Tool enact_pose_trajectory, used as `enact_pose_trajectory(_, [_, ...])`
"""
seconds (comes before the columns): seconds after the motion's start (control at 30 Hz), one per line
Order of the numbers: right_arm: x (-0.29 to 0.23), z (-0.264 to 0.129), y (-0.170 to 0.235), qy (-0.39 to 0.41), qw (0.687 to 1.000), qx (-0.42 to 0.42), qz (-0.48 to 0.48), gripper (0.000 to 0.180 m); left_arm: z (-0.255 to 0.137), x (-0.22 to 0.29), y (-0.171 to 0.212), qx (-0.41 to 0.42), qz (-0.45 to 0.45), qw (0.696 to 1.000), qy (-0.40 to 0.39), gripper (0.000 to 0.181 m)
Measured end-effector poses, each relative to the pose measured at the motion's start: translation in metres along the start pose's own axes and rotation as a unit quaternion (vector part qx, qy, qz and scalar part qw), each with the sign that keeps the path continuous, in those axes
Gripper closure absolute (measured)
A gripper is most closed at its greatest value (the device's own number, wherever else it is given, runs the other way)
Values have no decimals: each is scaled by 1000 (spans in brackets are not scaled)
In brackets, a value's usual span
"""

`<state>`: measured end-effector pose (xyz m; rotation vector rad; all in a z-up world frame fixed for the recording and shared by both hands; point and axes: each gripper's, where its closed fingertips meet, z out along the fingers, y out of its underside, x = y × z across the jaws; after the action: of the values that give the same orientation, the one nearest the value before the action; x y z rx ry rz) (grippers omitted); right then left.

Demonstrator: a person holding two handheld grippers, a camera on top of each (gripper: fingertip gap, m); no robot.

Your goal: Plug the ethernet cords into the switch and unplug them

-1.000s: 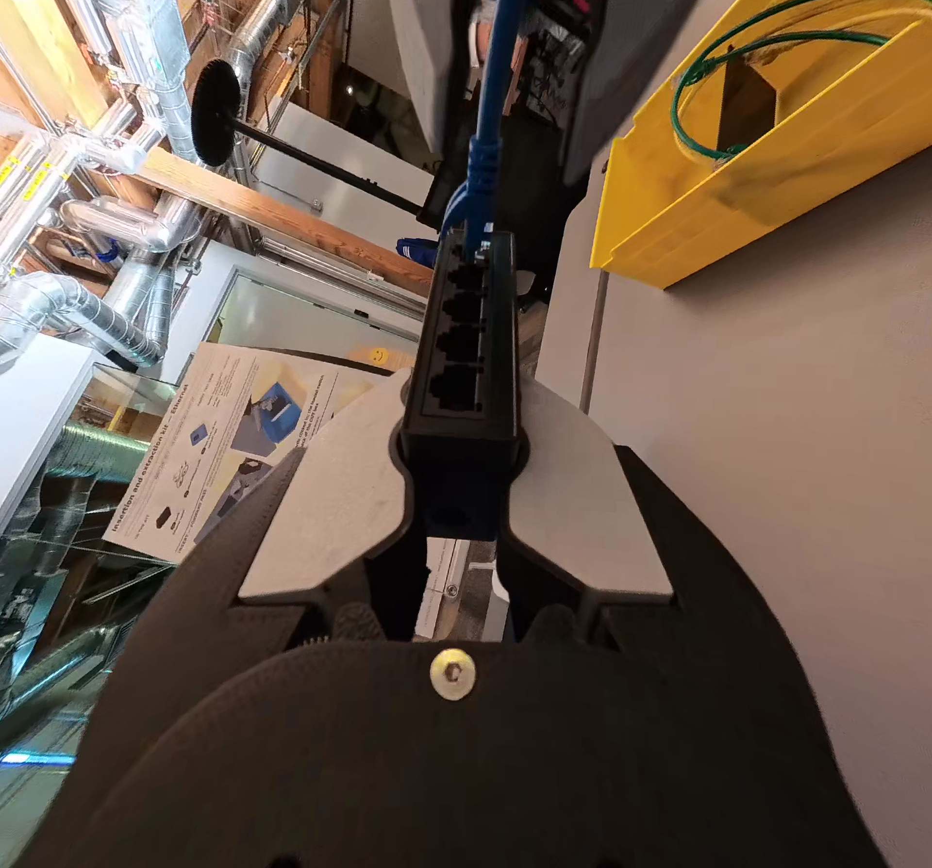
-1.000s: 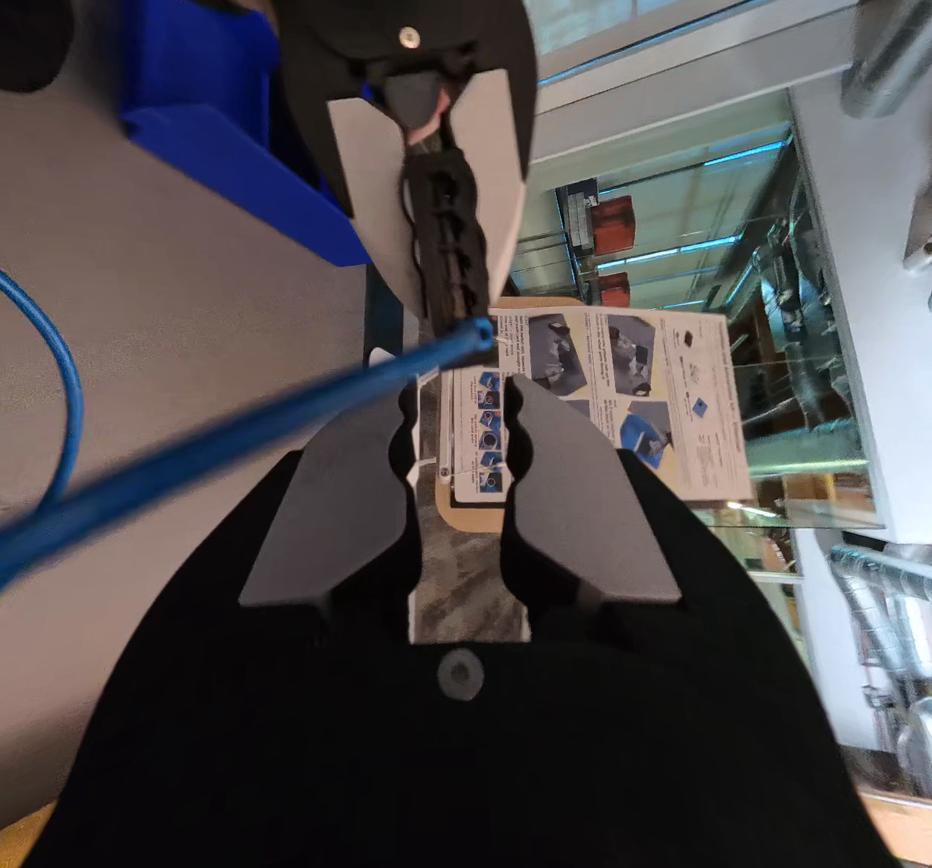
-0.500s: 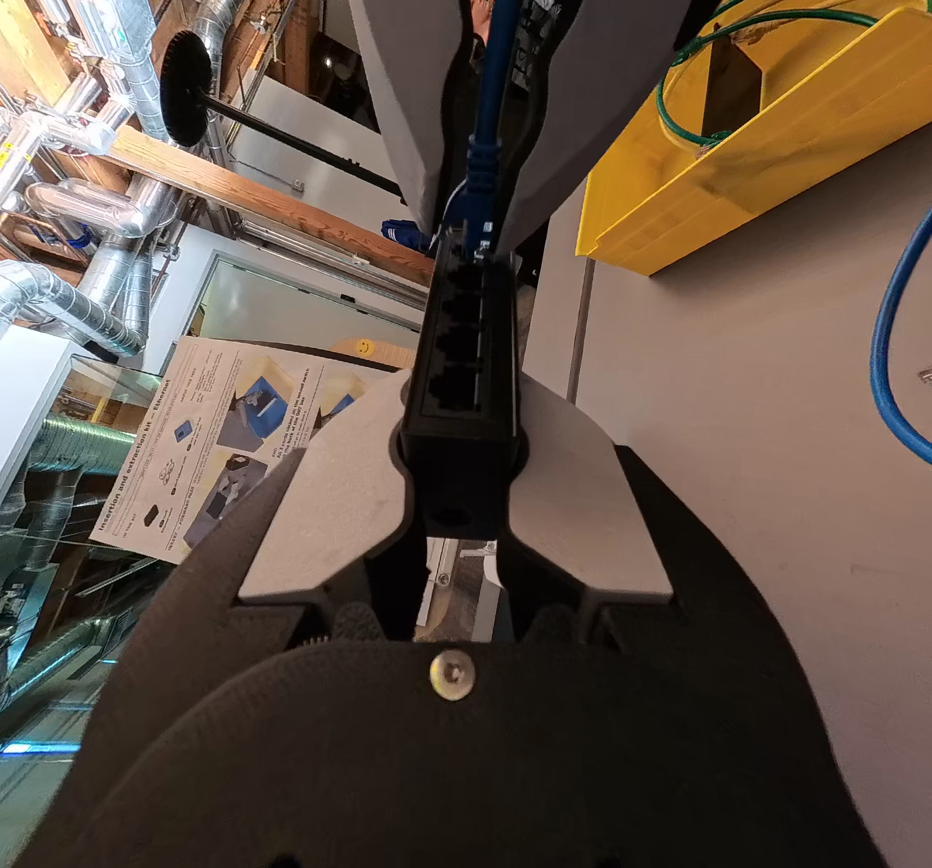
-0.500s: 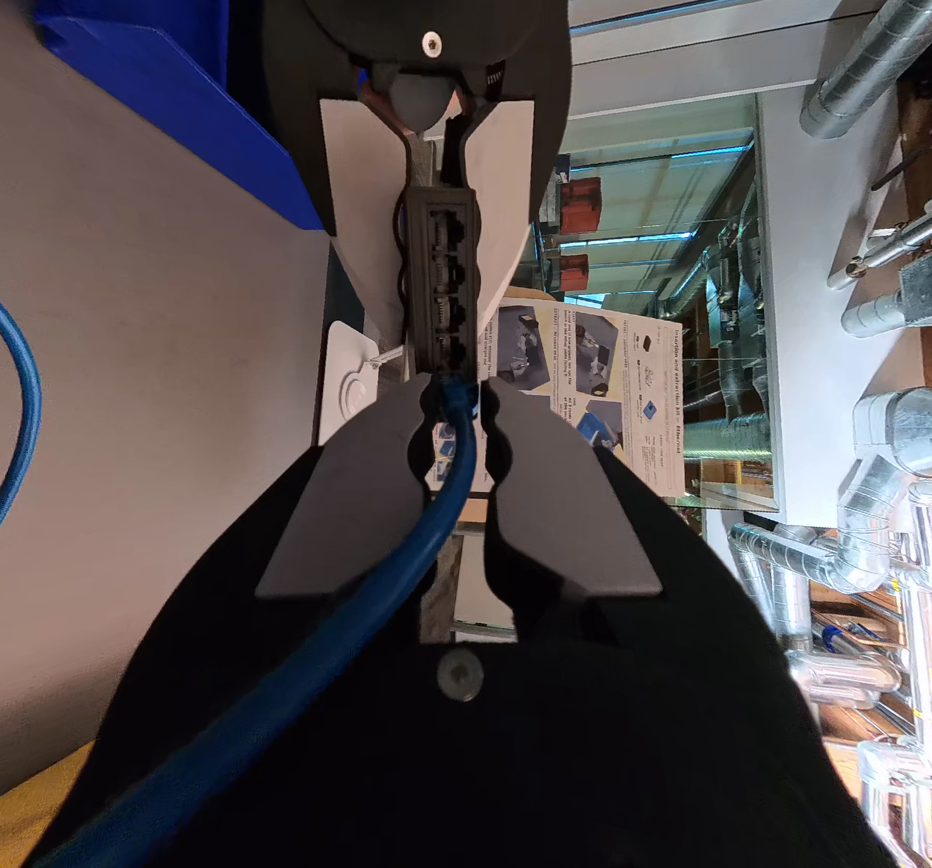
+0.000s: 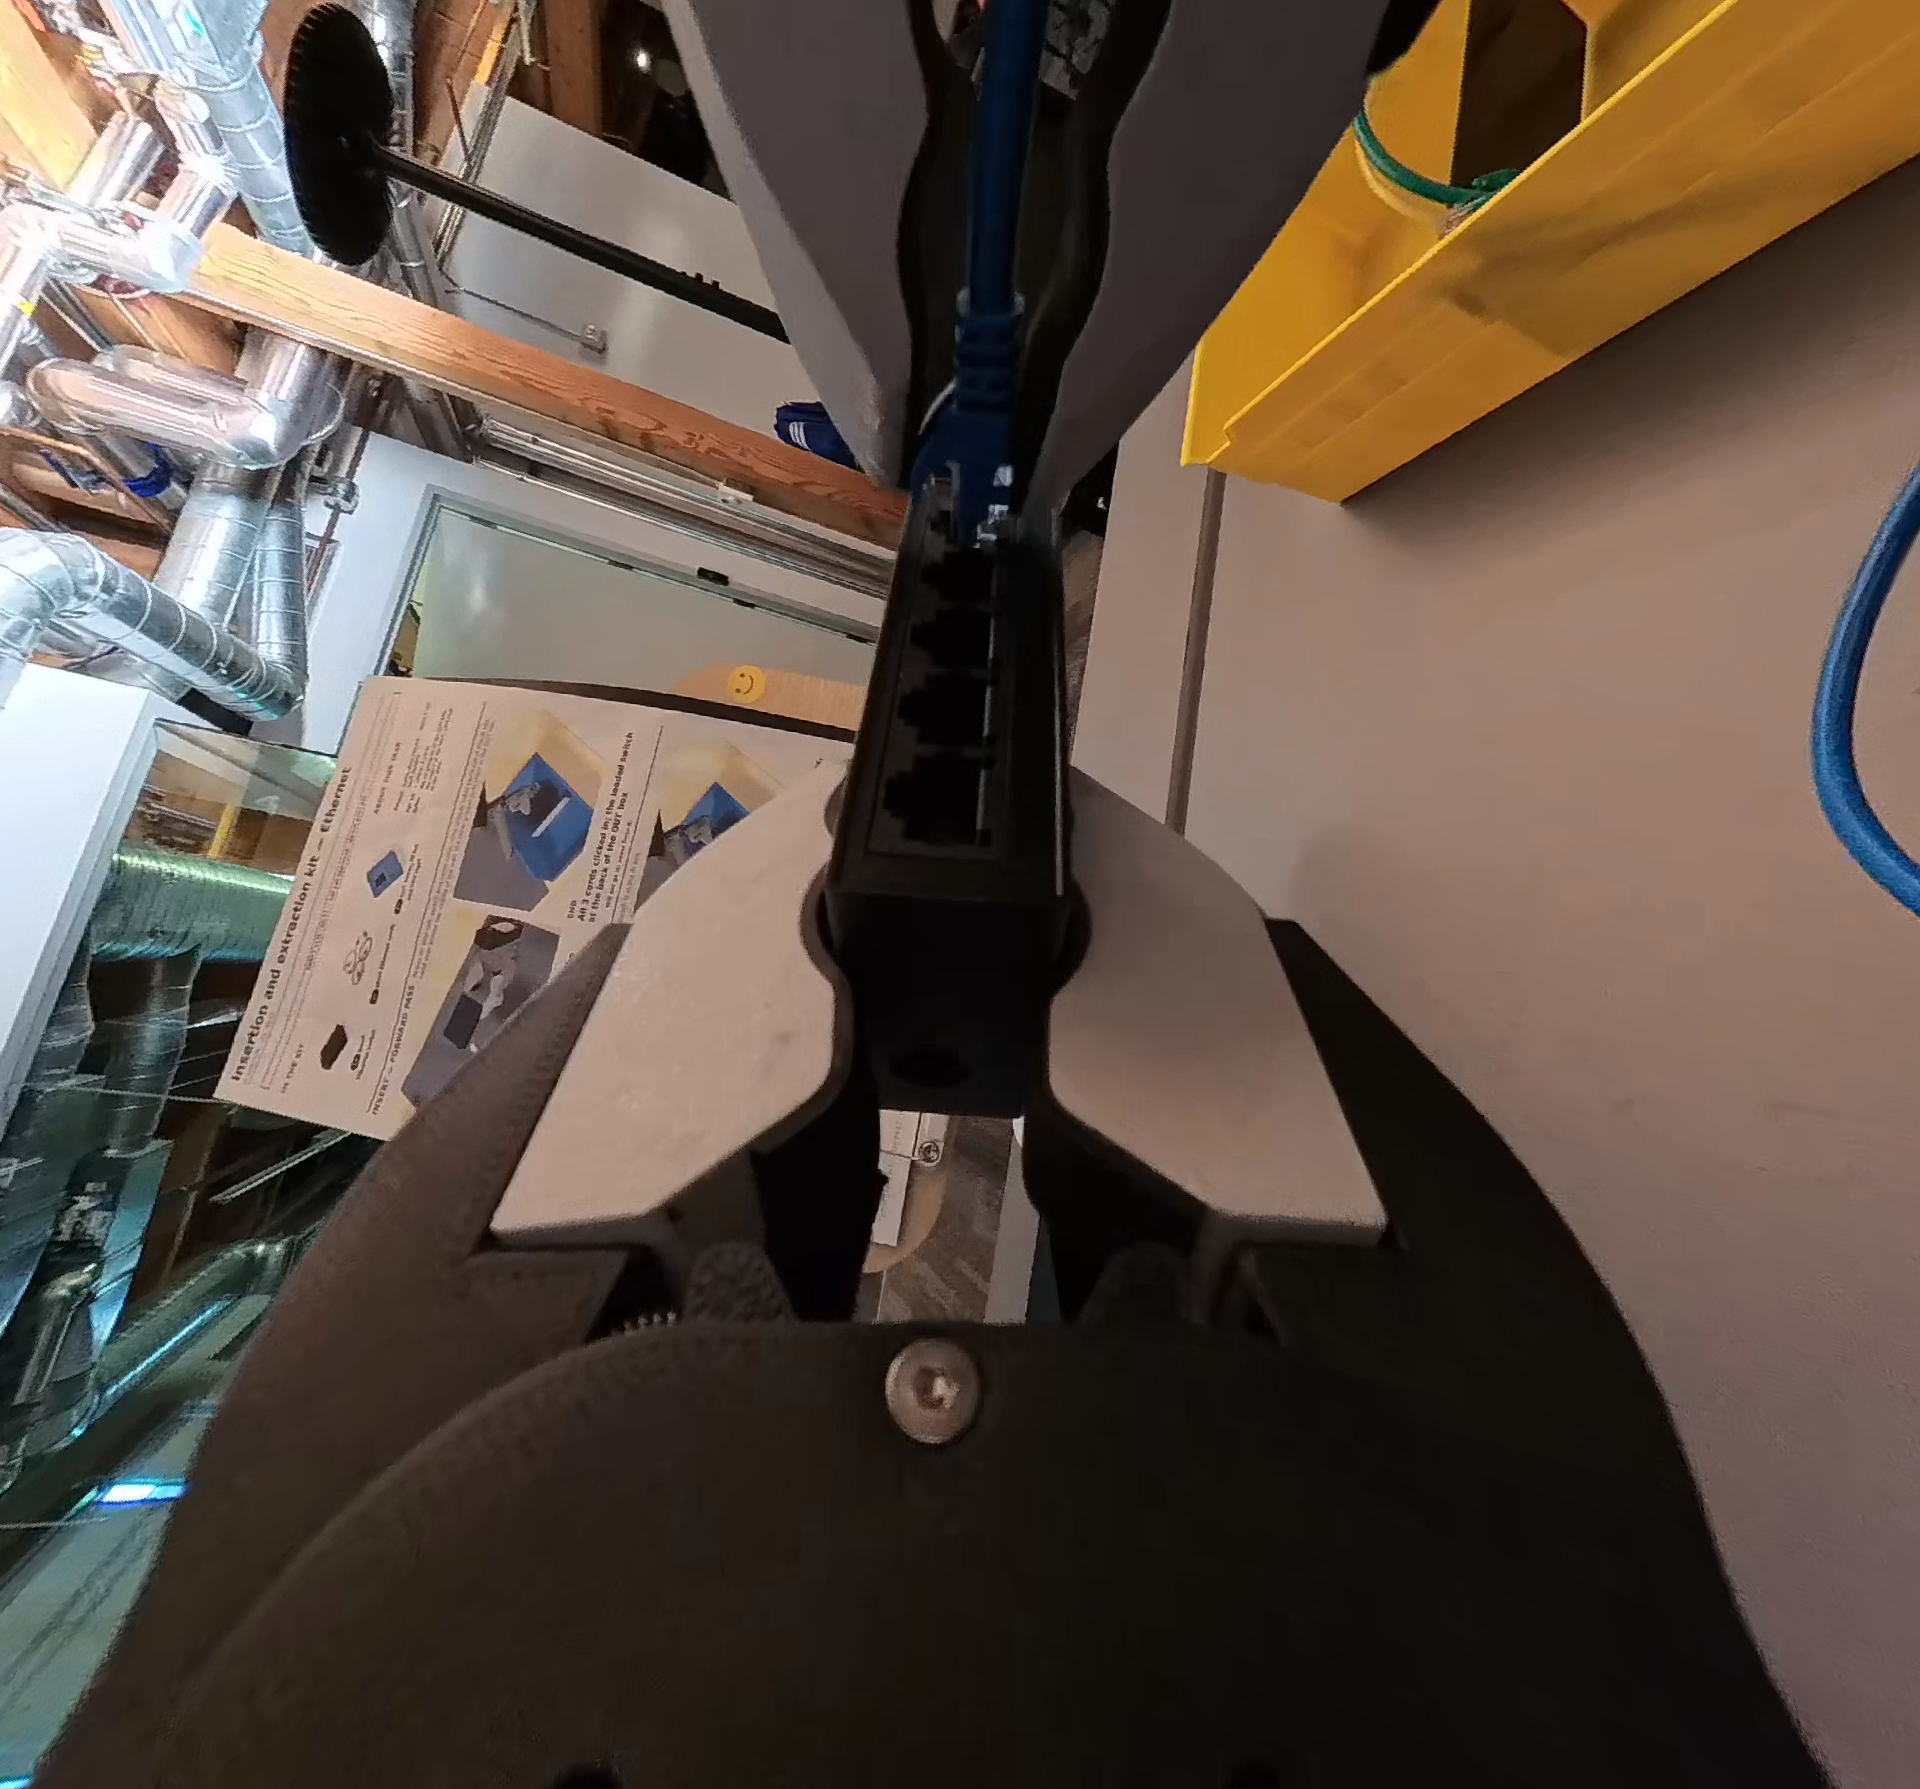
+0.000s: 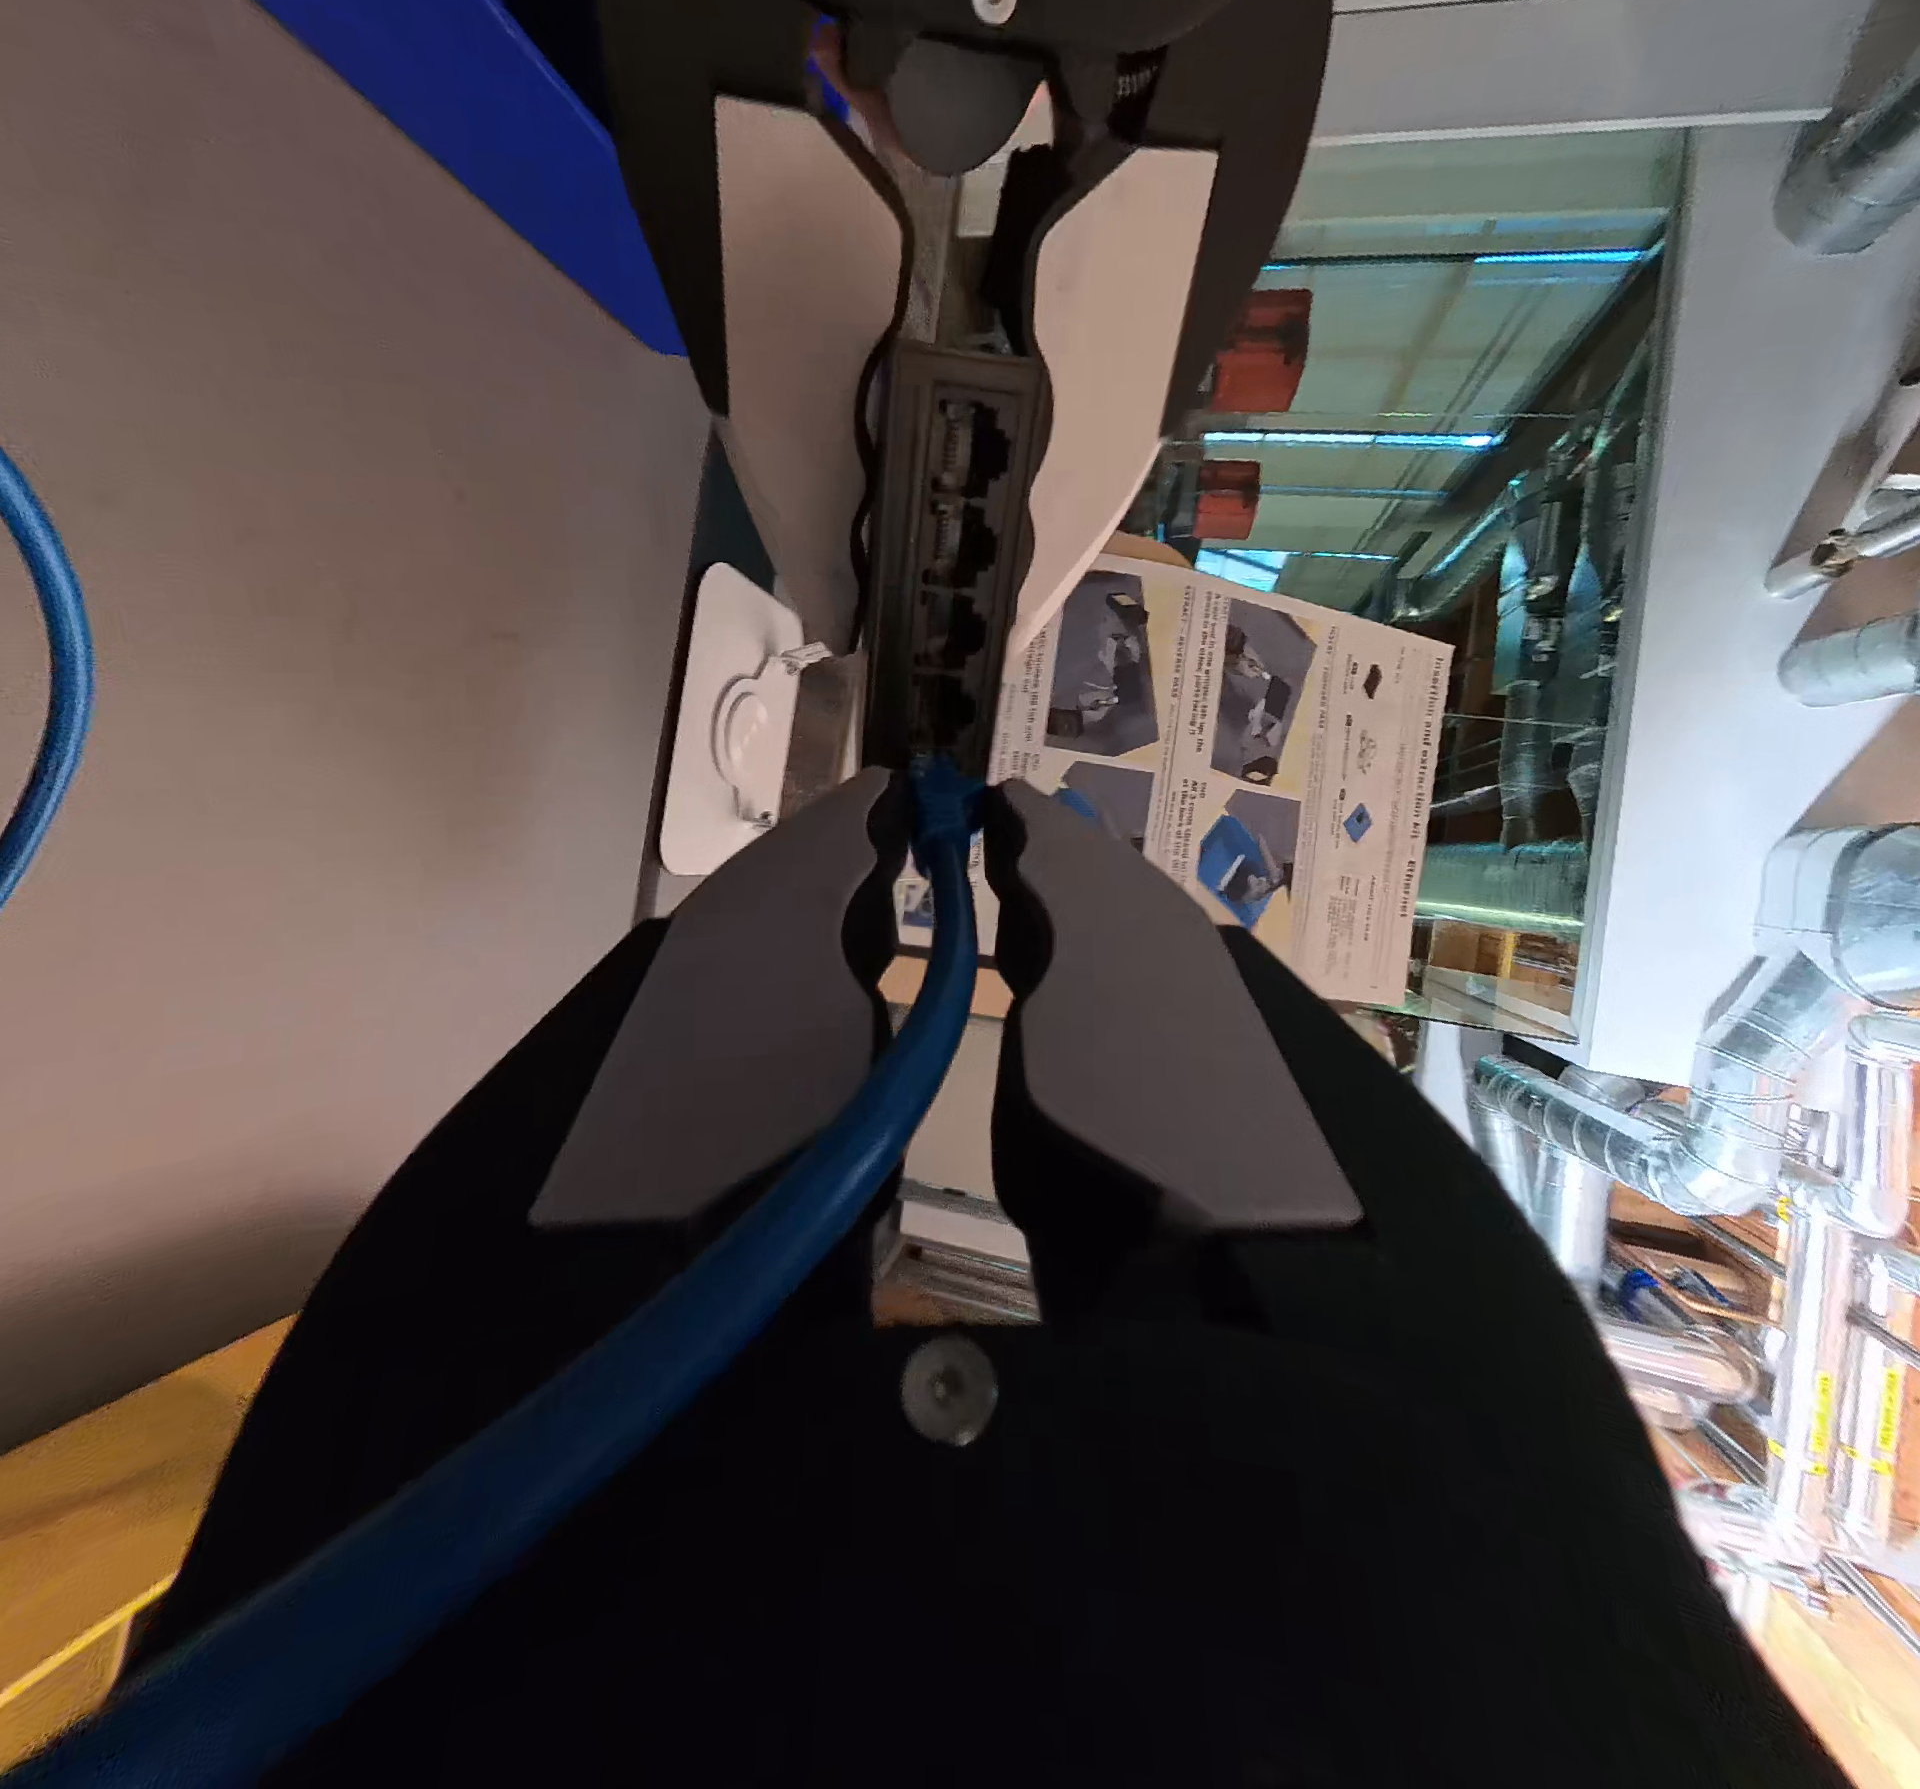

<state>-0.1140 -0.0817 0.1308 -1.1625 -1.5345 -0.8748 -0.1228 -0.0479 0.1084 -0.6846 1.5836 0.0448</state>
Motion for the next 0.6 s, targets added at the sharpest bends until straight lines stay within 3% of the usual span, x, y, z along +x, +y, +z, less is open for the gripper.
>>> enact_pose_trajectory(0.43, [-17,-9,18,-157,986,-23,59,164,20,6,-8,-4,5,1000,-22,149])
enact_pose_trajectory(0.6, [-24,-10,23,-215,972,-24,89,164,28,14,-7,4,-24,1000,7,149])
